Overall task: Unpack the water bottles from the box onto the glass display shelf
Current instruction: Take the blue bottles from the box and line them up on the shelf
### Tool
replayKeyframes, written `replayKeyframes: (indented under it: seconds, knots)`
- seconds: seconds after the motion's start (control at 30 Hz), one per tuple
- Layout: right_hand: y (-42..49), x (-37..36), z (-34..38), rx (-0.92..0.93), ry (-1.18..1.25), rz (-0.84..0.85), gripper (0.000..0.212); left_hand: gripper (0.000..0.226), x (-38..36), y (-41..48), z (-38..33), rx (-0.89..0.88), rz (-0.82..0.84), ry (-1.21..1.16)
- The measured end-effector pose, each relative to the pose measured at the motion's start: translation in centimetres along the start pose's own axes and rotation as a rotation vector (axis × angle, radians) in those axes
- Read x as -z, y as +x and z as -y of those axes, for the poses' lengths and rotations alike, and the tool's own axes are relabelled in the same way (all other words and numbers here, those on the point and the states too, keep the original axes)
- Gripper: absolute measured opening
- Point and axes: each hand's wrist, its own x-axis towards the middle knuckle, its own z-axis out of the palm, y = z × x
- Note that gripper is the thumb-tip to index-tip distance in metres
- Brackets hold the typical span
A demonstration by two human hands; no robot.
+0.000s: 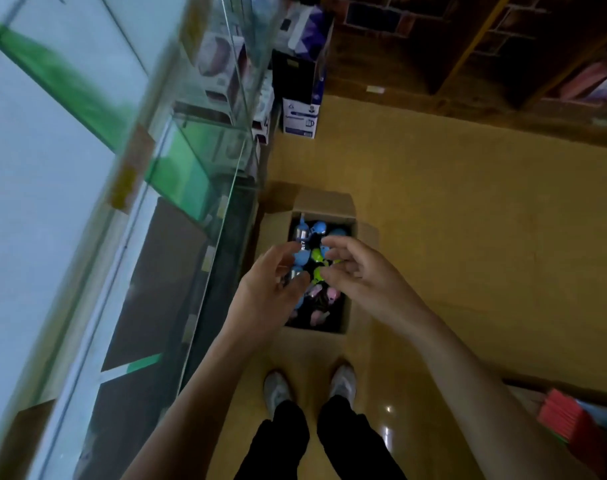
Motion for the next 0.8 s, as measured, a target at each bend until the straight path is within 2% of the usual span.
replayKeyframes:
  seconds: [0.47,0.8]
  knots:
    - [12.6,-5.4,-22.8,-0.115,0.033,0.078,0.052,0.049,-12.3,9.7,20.8,0.16,0.021,0.008]
    - [22.8,-9.3,-35.0,-0.055,-0.088,0.082,0.05,0.043,-18.4,18.3,33.5,0.146,0.052,0.123]
